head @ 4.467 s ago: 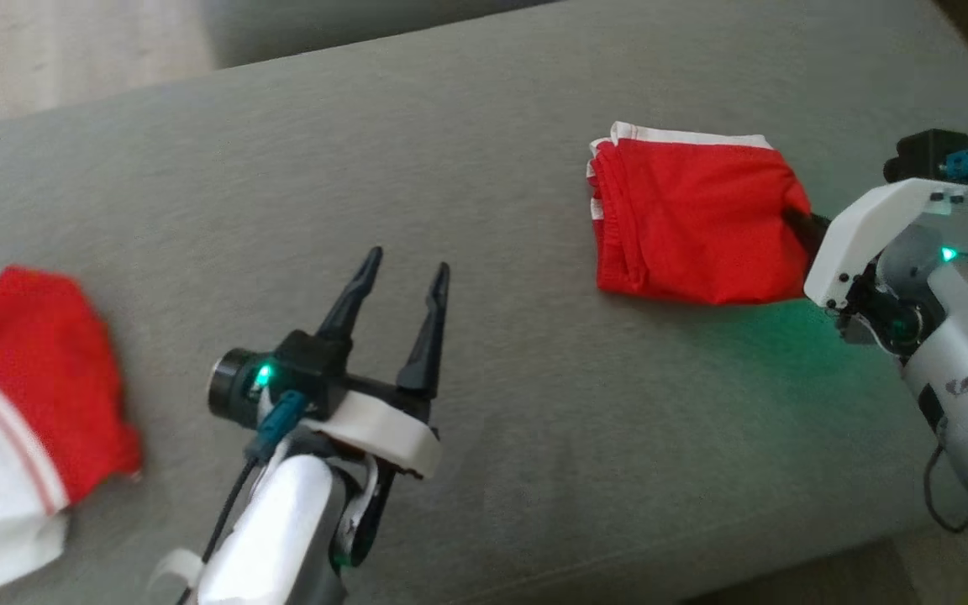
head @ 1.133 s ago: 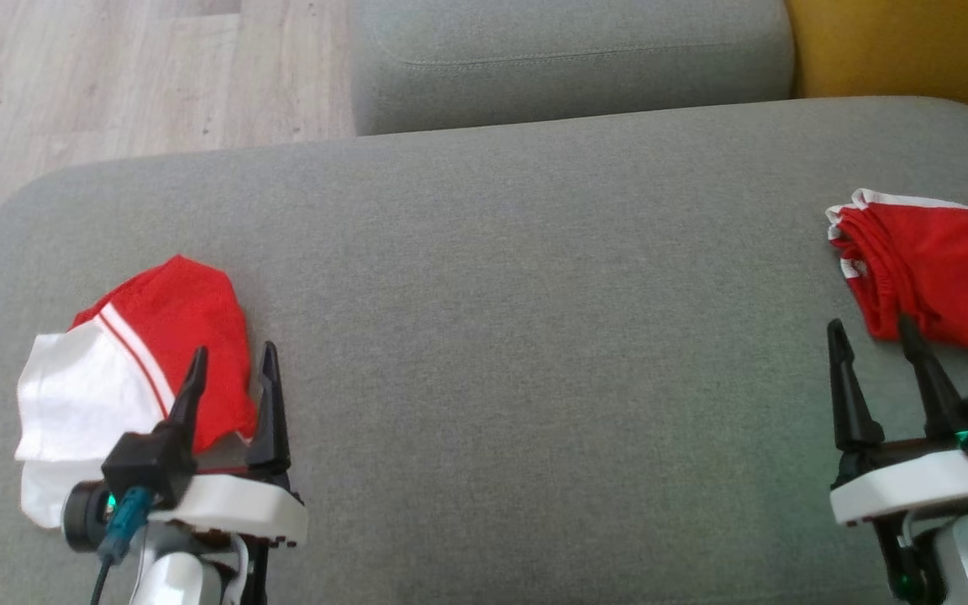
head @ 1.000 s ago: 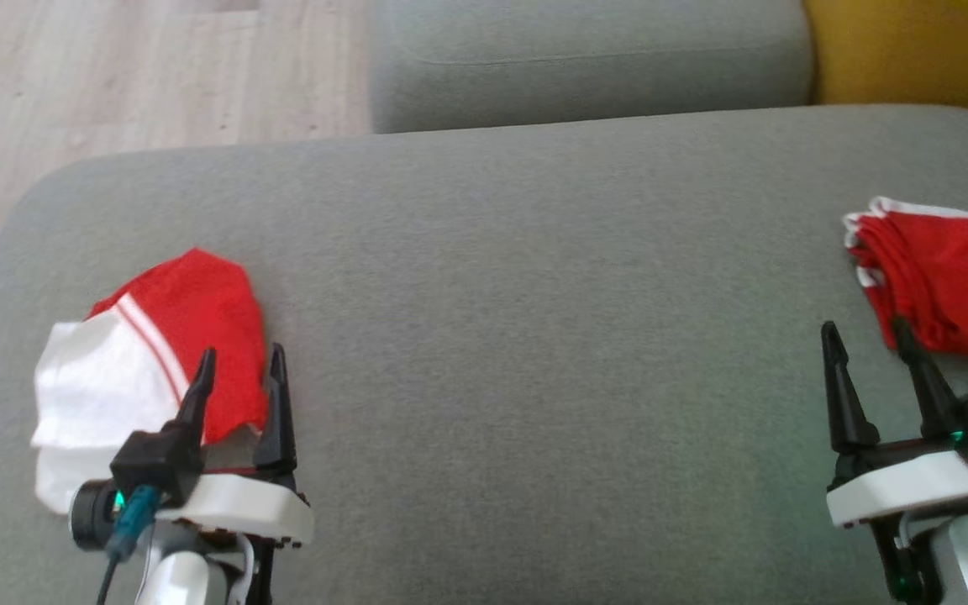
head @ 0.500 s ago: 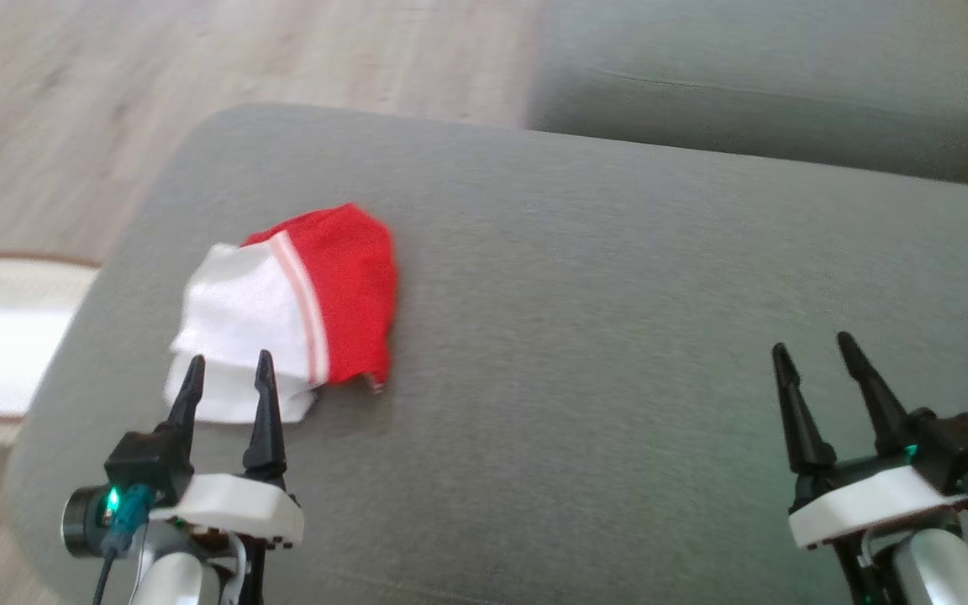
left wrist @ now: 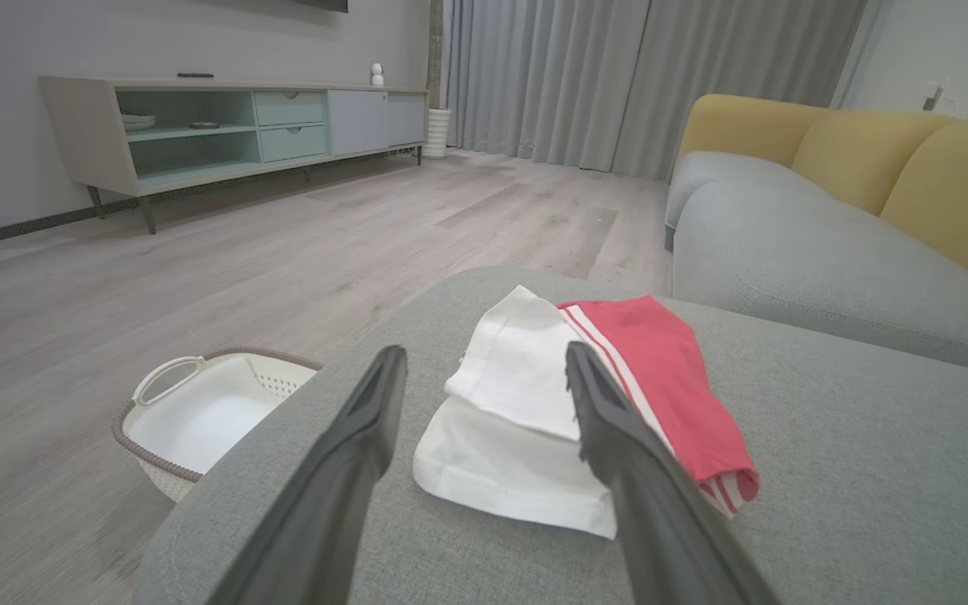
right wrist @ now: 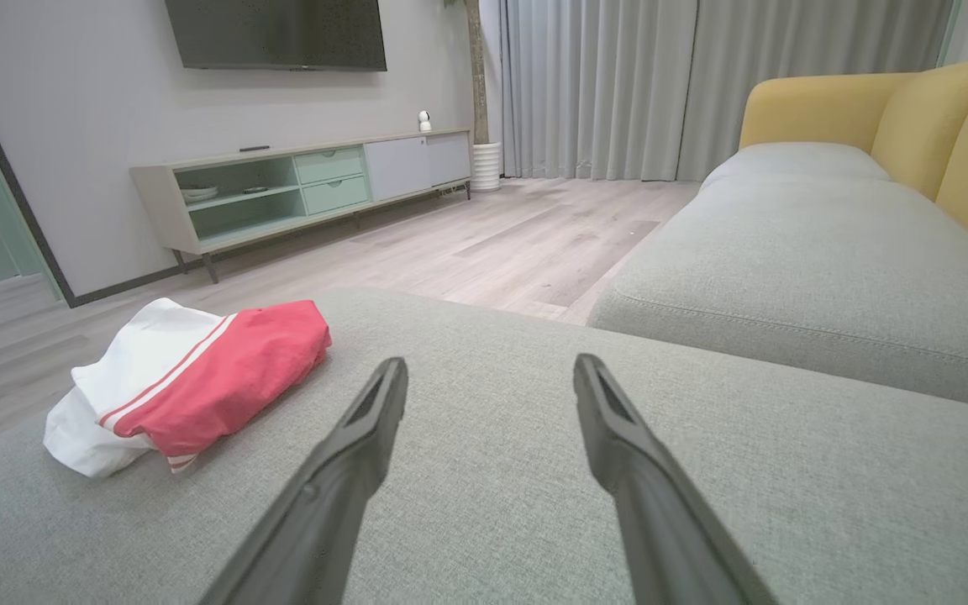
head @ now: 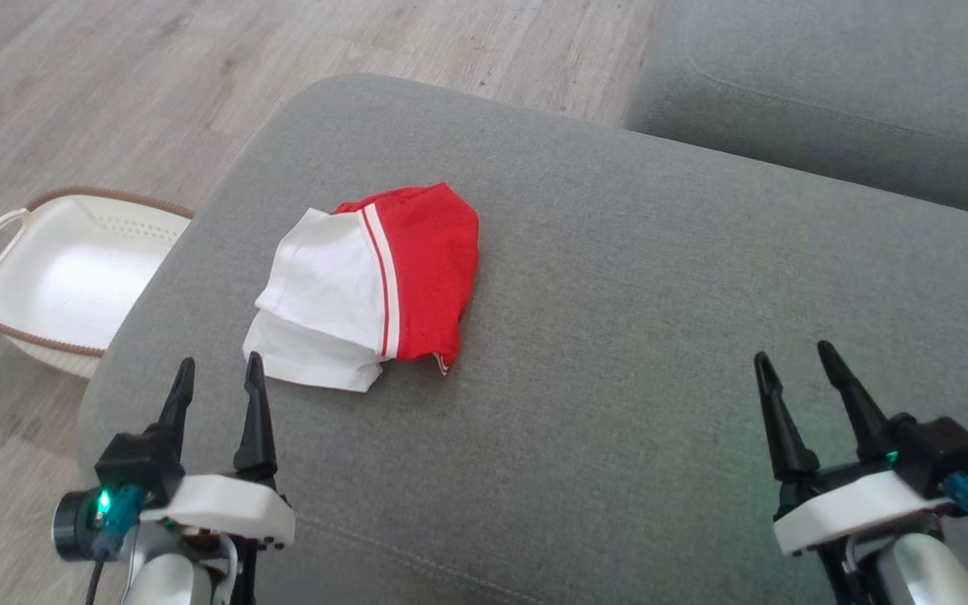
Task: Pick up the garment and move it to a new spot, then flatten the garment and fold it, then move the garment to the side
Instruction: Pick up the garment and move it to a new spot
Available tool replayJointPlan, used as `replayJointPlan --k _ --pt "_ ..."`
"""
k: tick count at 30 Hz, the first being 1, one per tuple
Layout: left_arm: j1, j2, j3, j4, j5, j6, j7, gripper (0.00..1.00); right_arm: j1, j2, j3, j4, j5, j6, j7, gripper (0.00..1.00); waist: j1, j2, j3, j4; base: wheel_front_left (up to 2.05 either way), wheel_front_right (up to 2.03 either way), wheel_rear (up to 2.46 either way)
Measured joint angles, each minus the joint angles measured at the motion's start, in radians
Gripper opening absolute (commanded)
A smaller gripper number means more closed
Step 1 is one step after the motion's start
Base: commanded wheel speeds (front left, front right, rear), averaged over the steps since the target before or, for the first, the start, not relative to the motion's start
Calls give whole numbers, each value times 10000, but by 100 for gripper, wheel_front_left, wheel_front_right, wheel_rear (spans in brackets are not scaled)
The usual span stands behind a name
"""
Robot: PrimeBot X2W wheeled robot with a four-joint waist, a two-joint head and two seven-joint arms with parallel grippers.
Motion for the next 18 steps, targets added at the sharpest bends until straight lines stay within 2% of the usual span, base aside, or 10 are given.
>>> replayJointPlan --k 7,8,9,13,18 --pt "-157 0 52 209 -107 -15 4 100 -14 0 163 42 2 0 -35 100 0 0 39 -241 0 0 0" --pt "-326 25 50 286 -153 -121 107 100 -16 0 150 10 2 0 -52 100 0 0 54 -286 0 0 0" --pt "-895 153 33 353 -167 -309 633 100 -43 -6 119 -104 2 0 -82 100 0 0 109 -372 0 0 0" --pt "-2855 497 79 767 -456 -552 2621 100 -265 -15 75 -232 2 0 -88 100 0 0 281 -610 0 0 0" --pt "-4823 803 305 2213 -1179 -886 5206 100 -568 -61 136 -337 92 0 -90 100 0 0 586 -1136 0 0 0"
